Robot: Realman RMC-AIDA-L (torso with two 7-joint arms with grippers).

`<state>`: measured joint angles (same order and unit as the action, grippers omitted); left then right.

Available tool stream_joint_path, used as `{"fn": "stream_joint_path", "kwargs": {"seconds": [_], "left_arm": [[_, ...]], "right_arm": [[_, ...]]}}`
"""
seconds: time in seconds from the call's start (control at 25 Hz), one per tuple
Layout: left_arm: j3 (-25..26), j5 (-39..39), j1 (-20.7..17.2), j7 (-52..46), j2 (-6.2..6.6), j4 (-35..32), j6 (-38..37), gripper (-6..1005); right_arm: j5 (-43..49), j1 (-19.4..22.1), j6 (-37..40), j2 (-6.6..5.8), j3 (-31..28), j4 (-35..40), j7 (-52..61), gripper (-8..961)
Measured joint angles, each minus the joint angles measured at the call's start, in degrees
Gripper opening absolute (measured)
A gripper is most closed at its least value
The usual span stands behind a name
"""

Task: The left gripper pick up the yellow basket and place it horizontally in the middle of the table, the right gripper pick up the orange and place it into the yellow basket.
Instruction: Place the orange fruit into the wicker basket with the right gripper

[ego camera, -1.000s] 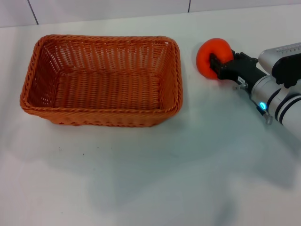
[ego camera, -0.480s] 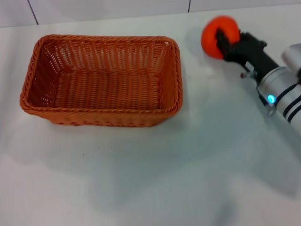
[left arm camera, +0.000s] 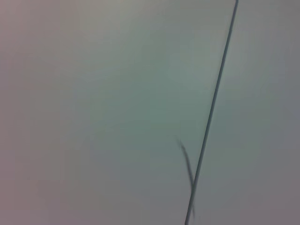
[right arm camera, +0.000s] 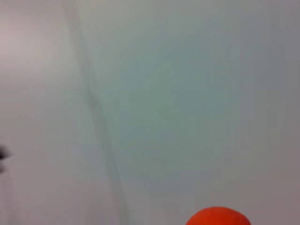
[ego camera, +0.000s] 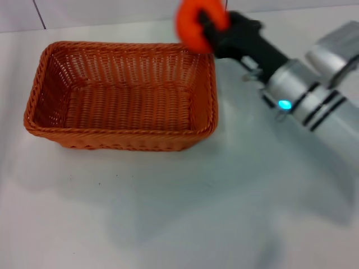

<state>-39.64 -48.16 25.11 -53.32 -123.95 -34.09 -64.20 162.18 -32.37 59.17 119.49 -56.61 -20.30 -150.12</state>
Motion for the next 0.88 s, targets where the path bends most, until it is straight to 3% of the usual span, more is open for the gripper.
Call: {"fn": "stream_joint_path", "kwargs": {"seconds": [0.44, 0.8, 0.88], "left_arm": [[0.32, 0.0, 0.83, 0.88, 0.04, 0.34, 1.46, 877], [0.36, 0.0, 1.12, 0.92, 0.02, 0.34, 1.83, 875], [0.35, 0.0, 1.13, 0.93, 0.02, 0.34, 1.83, 874]], "right_arm": [[2.73, -3.16, -2.89, 0.23, 11.24, -5.4, 0.04, 300], [1.69, -2.58, -3.12, 0.46, 11.58, -5.11, 0.05, 231], [1.51, -2.54, -3.12, 0.5, 11.58, -5.1, 0.21, 371]]}}
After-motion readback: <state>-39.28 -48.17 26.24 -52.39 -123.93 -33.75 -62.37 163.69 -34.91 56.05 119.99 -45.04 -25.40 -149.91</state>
